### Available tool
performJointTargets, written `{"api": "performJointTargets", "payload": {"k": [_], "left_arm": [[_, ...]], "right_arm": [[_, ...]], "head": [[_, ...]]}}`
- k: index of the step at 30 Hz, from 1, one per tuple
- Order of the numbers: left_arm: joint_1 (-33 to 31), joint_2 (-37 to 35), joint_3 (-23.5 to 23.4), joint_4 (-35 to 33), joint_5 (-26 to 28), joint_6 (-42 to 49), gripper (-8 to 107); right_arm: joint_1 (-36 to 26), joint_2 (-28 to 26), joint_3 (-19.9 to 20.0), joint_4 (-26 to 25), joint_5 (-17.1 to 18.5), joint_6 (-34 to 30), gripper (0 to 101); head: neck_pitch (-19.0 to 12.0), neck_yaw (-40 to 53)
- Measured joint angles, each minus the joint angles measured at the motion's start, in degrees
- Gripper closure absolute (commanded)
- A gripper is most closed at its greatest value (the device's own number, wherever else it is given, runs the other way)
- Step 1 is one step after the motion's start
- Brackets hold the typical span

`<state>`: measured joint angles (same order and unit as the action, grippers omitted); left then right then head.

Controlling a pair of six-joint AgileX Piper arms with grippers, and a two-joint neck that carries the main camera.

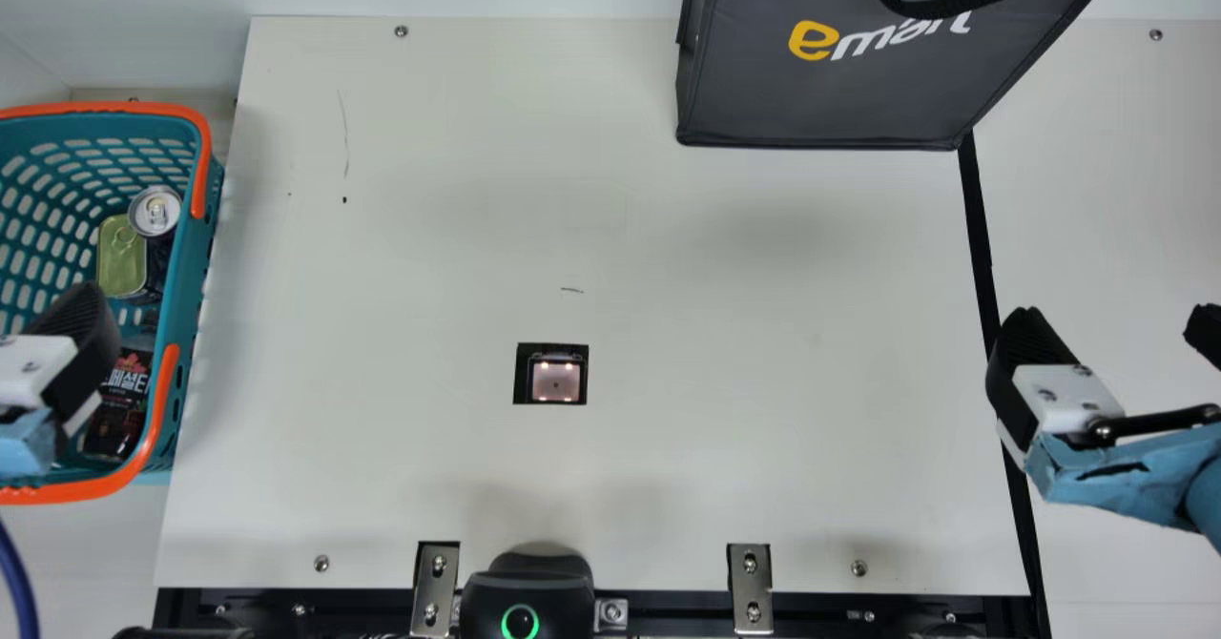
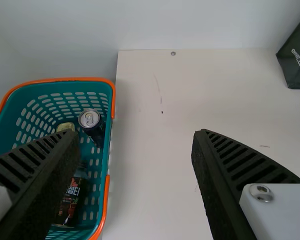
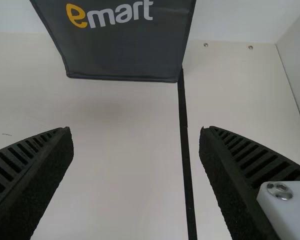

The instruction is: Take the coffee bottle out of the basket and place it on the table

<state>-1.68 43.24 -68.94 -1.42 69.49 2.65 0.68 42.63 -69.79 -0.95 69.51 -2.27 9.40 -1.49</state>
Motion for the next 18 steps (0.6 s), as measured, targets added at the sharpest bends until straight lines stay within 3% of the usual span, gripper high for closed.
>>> {"api": "performJointTargets", "payload": {"k": [18], "left_arm": [[0.0,0.0,0.0,0.0,0.0,0.0,9]], "right_arm": [[0.0,0.0,0.0,0.0,0.1,0.0,10]], "head": [[0.0,19.3]]}}
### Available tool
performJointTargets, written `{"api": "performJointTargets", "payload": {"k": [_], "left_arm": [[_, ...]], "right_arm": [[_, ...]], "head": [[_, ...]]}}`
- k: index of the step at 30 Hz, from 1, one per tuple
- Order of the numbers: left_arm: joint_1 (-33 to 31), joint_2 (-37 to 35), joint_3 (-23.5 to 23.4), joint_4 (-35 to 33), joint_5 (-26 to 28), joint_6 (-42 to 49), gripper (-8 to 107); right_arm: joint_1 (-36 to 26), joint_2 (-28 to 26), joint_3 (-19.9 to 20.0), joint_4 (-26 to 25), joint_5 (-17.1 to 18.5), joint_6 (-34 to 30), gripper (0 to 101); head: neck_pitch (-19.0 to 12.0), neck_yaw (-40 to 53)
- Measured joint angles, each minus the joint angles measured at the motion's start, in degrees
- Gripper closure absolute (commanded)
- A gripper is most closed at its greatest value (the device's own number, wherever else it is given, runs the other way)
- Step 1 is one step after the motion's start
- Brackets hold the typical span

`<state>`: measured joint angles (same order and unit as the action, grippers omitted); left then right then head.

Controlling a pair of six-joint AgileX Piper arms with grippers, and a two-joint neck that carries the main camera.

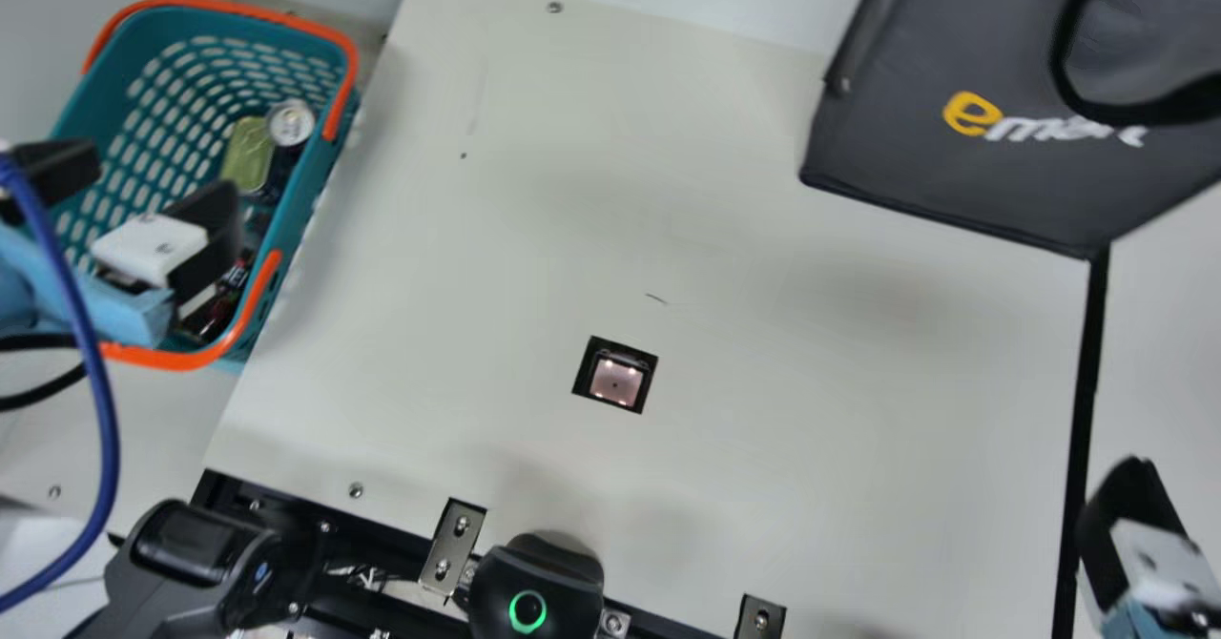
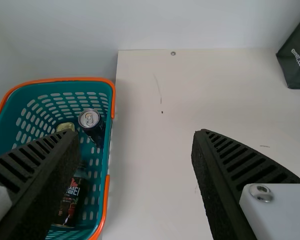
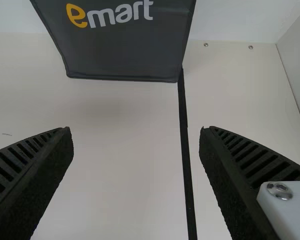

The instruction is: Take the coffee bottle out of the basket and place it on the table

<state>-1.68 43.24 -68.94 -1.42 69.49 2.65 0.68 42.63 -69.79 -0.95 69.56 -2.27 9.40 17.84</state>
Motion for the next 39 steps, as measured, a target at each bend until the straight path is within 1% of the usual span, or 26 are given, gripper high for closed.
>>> {"api": "performJointTargets", "payload": {"k": [22,31,39], "left_arm": [[0.3,0.1,0.4,0.9,-0.5,-0.4,9],[3.1,0.8,1.5,1.4,-1.9,-0.5,9],[7.6,2.3,1.8,1.4,-3.9,-0.4,9]], "right_arm": [[0.0,0.0,0.0,0.0,0.0,0.0,10],[0.0,0.0,0.0,0.0,0.0,0.0,10],[0.0,0.0,0.0,0.0,0.0,0.0,10]], "head": [[0.0,0.4],[0.0,0.4],[0.0,0.4]]}}
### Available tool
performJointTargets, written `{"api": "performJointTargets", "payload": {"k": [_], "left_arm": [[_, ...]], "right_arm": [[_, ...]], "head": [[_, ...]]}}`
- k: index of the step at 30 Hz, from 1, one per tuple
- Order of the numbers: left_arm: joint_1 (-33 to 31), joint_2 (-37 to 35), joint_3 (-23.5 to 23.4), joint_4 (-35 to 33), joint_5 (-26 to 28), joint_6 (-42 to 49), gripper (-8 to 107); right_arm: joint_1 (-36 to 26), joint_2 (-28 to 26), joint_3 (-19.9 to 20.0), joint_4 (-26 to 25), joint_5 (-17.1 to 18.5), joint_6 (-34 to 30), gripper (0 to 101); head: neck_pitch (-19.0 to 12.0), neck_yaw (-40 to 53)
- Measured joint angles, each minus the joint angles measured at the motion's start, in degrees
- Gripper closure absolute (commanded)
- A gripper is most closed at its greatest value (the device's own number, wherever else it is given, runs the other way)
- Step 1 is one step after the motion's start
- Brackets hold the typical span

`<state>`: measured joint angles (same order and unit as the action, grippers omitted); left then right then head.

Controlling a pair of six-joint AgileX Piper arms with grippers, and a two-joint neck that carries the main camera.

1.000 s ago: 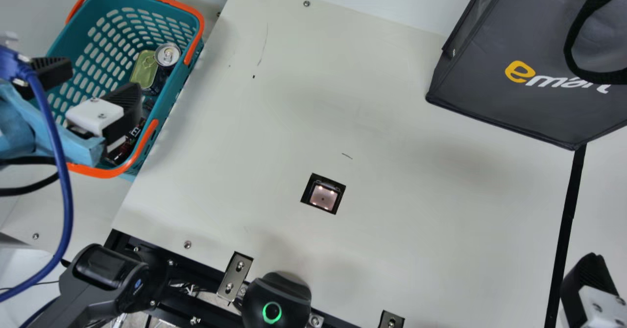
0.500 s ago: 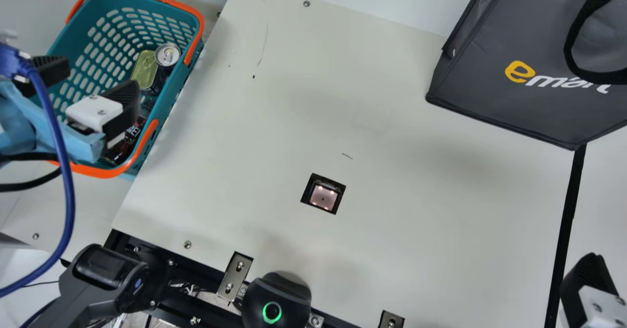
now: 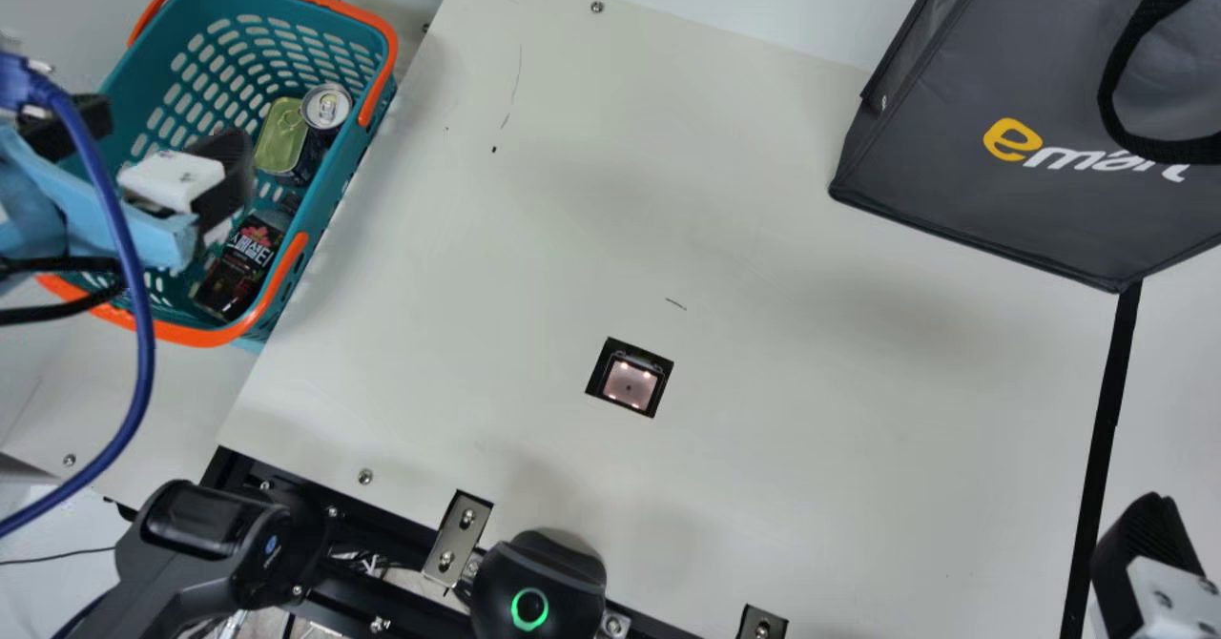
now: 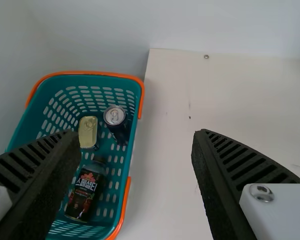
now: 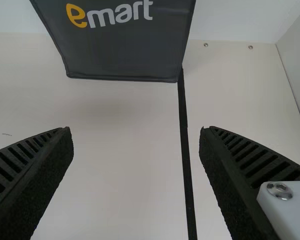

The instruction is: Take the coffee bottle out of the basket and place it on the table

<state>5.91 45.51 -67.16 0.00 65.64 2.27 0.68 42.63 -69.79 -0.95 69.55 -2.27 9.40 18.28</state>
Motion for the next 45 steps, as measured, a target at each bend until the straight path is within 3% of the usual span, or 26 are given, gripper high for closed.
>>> {"api": "performJointTargets", "payload": {"k": [20,45], "left_arm": [[13.2,5.1,1.1,-4.5,-5.2,6.4,9],[23.5,11.8,7.7,-9.3,-13.1,14.5,9]], "right_arm": [[0.0,0.0,0.0,0.0,0.1,0.0,10],[0.0,0.0,0.0,0.0,0.1,0.0,10]], "head": [[0.0,0.0],[0.0,0.0]]}}
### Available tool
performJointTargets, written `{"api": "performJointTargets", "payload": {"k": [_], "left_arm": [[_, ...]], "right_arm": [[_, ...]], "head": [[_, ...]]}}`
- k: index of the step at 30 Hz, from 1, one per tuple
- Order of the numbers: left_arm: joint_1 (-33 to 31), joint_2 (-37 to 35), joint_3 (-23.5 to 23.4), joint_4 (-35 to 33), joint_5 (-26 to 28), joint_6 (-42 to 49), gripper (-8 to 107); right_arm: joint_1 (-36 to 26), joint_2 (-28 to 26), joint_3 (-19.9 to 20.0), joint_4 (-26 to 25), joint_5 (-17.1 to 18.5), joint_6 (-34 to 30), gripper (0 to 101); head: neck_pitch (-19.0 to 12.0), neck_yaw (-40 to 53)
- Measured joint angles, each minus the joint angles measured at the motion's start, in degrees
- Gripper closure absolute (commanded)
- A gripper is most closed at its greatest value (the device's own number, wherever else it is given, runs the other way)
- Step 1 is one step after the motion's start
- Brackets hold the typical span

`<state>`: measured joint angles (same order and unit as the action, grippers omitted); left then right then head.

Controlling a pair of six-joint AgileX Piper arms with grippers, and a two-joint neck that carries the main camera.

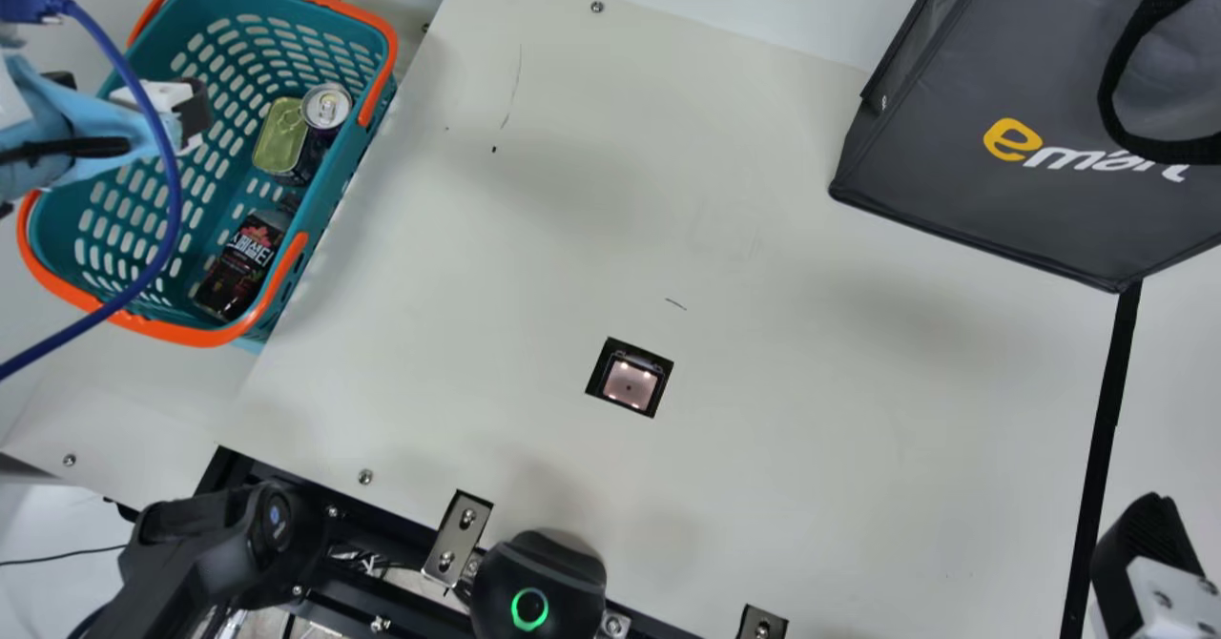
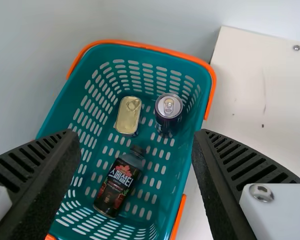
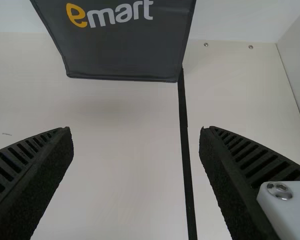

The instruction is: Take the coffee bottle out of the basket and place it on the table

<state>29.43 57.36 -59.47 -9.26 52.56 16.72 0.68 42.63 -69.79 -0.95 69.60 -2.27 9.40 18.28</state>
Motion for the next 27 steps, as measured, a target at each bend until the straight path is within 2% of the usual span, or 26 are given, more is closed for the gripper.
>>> {"api": "performJointTargets", "payload": {"k": [14,27], "left_arm": [[0.6,5.8,3.5,0.9,-5.5,0.4,9],[-0.8,12.7,4.8,4.1,-10.9,-2.7,9]], "right_arm": [[0.0,0.0,0.0,0.0,0.0,0.0,10],[0.0,0.0,0.0,0.0,0.0,0.0,10]], "head": [[0.0,0.0],[0.0,0.0]]}}
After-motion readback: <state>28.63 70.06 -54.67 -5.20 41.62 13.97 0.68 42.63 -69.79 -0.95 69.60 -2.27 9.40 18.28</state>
